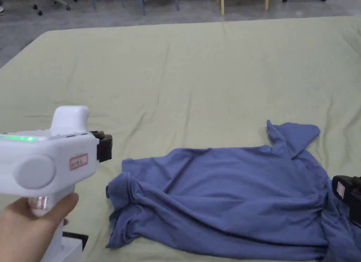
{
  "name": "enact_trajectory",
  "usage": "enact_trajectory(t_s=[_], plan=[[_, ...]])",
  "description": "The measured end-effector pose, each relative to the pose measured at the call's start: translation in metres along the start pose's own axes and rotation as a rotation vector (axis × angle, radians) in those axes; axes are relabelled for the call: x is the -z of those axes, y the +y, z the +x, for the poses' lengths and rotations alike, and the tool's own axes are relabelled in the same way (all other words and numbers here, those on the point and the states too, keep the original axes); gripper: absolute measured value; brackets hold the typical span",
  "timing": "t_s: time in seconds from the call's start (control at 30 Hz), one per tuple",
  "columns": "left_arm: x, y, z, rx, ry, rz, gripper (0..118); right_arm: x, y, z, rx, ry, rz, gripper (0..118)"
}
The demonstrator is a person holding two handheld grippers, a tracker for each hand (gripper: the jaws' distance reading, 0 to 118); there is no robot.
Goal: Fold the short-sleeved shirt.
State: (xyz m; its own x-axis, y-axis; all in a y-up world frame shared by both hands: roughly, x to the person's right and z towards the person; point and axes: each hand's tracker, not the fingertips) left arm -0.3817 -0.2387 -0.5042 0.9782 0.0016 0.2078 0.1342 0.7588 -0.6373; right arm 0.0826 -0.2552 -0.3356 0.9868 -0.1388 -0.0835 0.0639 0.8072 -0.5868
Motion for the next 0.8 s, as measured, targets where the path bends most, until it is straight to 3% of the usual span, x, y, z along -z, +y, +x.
enact_trajectory(t_s=[0.03, 0.07, 0.1, 0.13, 0.27, 0.37, 0.43, 0.47, 0.53, 0.63, 0.77, 0.8], plan=[[0.023, 0.011, -0.005, -0.028, -0.013, -0.051, 1, 0.002, 0.001, 0.001, 0.003, 0.004, -0.004, 3], [0.052, 0.018, -0.012, -0.063, -0.018, -0.127, 23, 0.005, 0.001, 0.004, 0.008, 0.008, -0.010, 3], [0.083, 0.022, -0.017, -0.096, -0.016, -0.259, 79, 0.008, 0.001, 0.006, 0.013, 0.010, -0.016, 3], [0.116, 0.020, -0.022, -0.117, -0.019, -0.357, 95, 0.012, 0.000, 0.007, 0.021, 0.012, -0.024, 3], [0.201, -0.005, -0.026, -0.071, 0.050, -0.569, 95, 0.029, -0.004, 0.015, 0.021, -0.006, -0.078, 3], [0.219, -0.031, -0.022, -0.038, 0.062, -0.666, 95, 0.039, -0.008, 0.020, 0.010, -0.021, -0.116, 3], [0.199, -0.032, -0.018, -0.050, 0.066, -0.543, 87, 0.047, -0.010, 0.022, 0.001, -0.026, -0.138, 3], [0.195, -0.030, -0.015, -0.038, 0.051, -0.524, 73, 0.051, -0.012, 0.022, -0.004, -0.030, -0.146, 3], [0.188, -0.025, -0.008, 0.063, 0.041, -0.510, 0, 0.062, -0.016, 0.023, -0.012, -0.035, -0.168, 3], [0.172, -0.013, -0.006, 0.041, 0.018, -0.500, 0, 0.075, -0.021, 0.023, -0.004, -0.031, -0.196, 3], [0.145, 0.003, 0.002, 0.108, -0.001, -0.410, 0, 0.084, -0.009, 0.029, 0.022, -0.016, -0.199, 4], [0.133, 0.007, 0.001, 0.090, -0.014, -0.370, 0, 0.086, -0.001, 0.032, 0.027, -0.009, -0.191, 22]])
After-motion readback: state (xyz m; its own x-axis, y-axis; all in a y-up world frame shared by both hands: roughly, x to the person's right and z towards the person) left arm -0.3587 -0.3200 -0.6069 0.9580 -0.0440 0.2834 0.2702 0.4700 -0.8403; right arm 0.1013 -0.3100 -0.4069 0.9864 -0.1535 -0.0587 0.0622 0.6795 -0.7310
